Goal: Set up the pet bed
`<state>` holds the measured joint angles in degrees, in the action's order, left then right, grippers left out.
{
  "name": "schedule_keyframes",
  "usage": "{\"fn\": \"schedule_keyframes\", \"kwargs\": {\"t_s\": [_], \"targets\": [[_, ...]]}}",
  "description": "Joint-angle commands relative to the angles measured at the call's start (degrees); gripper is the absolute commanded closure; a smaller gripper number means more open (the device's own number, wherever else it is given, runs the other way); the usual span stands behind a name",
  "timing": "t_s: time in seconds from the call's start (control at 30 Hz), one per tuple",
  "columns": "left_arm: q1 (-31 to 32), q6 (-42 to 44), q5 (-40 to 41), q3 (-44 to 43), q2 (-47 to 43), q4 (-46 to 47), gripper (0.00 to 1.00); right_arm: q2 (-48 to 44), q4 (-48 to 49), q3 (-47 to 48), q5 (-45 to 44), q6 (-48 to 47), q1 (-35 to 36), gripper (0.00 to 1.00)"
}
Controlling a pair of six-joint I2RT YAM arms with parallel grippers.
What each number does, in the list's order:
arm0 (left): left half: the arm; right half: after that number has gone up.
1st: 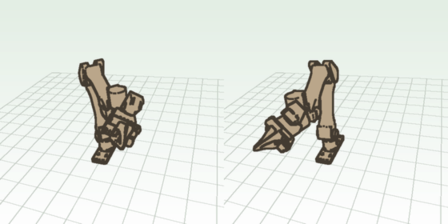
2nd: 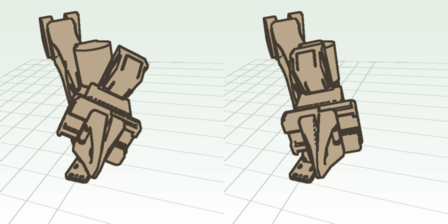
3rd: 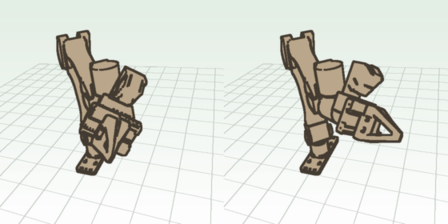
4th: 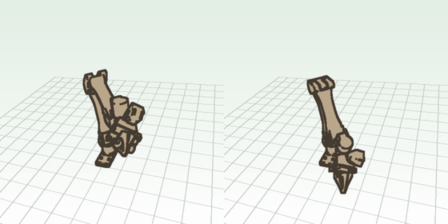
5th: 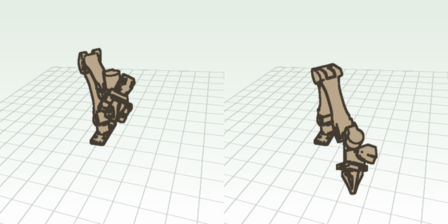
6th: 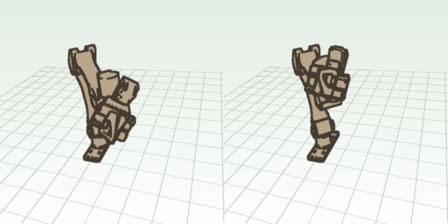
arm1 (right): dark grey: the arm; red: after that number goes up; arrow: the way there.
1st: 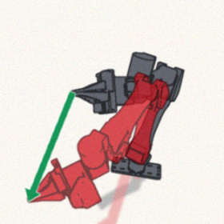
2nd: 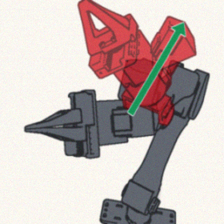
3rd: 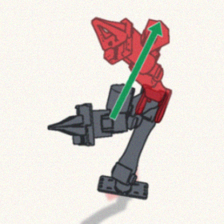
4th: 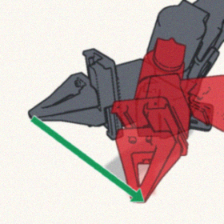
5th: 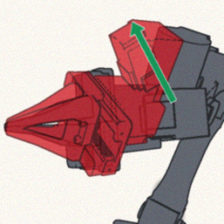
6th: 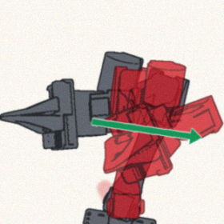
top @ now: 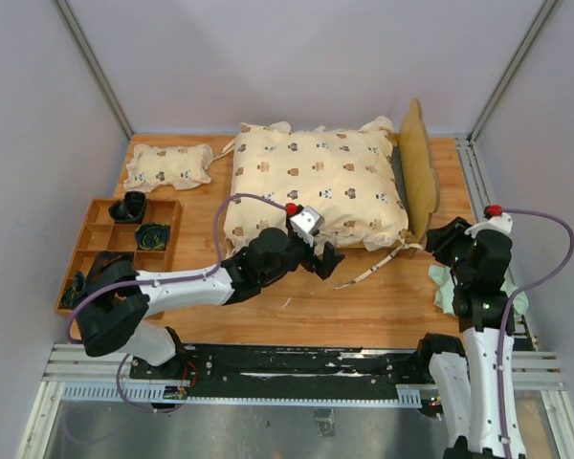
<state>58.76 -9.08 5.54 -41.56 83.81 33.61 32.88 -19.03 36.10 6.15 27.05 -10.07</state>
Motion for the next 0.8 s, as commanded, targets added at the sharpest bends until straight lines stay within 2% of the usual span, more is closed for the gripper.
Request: {"fn": "schedule_keyframes", "kwargs": {"t_s": [0.0,0.17,0.27,0.4,0.57,0.77], "targets": [[-2.8,0.2,5.0,-2.3,-5.2,-9.2,0.01,-5.9,-5.3,-1.7,2.0,4.6,9.1,0.60],[-8.6,-4.4,6.1,-3.9,-9.2,-16.7,0.01,-8.2,2.1,-10.5,-5.6,11.6,22.9,0.62],[-11.3,-5.2,8.5,-4.0,-12.2,-20.3,0.01,-4.3,10.0,-14.4,-11.8,15.6,31.5,0.62],[-12.9,-4.6,10.3,-3.8,-15.4,-24.1,0.01,2.8,18.8,-16.5,-24.6,20.4,41.7,0.61],[-13.5,-4.3,8.5,-0.7,-17.4,-23.1,0.01,11.0,31.9,-19.5,-36.0,25.2,44.2,0.54],[-13.9,-4.4,8.8,1.4,-16.1,-22.7,0.01,18.0,35.3,-17.4,-41.5,27.8,44.1,0.48]]}}
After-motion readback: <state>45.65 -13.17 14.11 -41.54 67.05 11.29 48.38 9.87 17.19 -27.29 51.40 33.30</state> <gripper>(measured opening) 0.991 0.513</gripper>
